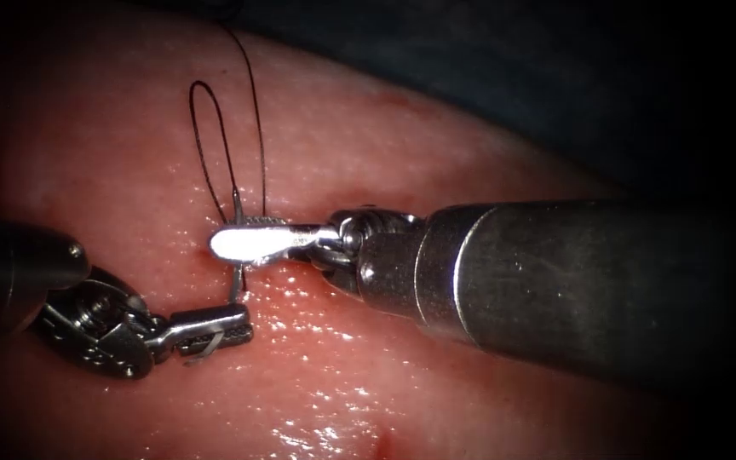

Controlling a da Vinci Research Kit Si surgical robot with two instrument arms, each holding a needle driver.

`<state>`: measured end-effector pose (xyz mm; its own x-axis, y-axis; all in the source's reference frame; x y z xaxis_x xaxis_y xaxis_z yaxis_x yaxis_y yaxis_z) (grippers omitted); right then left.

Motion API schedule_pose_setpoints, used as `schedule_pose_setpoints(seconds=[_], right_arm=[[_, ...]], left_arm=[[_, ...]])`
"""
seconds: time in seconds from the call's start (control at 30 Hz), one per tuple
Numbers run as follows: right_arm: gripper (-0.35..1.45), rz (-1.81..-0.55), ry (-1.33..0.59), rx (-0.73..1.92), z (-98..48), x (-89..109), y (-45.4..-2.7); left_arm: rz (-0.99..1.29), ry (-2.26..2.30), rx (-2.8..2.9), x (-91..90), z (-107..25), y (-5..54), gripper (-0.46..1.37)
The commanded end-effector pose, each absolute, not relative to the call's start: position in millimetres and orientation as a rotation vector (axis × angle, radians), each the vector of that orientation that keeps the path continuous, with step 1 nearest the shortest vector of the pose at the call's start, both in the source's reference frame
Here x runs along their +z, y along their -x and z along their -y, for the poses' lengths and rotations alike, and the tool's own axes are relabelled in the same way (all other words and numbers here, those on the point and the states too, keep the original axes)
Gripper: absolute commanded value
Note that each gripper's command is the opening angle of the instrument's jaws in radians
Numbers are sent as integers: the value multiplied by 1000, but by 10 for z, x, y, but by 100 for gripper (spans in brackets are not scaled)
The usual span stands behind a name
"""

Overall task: Wound Closure
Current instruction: Use the right needle driver to pull the suture through the skin.

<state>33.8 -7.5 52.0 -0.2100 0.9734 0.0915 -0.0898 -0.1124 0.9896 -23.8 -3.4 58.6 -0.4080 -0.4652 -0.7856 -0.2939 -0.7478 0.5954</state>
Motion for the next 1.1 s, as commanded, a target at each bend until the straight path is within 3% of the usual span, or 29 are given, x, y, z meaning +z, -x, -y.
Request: schedule_pose_setpoints(seconds=[0.03, 0.17, 0.37, 0.5, 1.1], right_arm=[[106, -1240, -1101, 1466, 76, 521, -336], [106, -1264, -1051, 1403, 78, 522, -333], [122, -1306, -952, 1297, 83, 527, -333], [121, -1343, -858, 1181, 87, 531, -333], [118, -1233, -572, 831, 96, 534, -329]], left_arm=[[1057, -1644, -2318, 585, 34, 236, -35], [1068, -1646, -2323, 581, 32, 228, -35], [1093, -1642, -2321, 572, 29, 213, -35], [1109, -1641, -2325, 566, 27, 201, -35], [1135, -1616, -2348, 546, 22, 157, -35]])
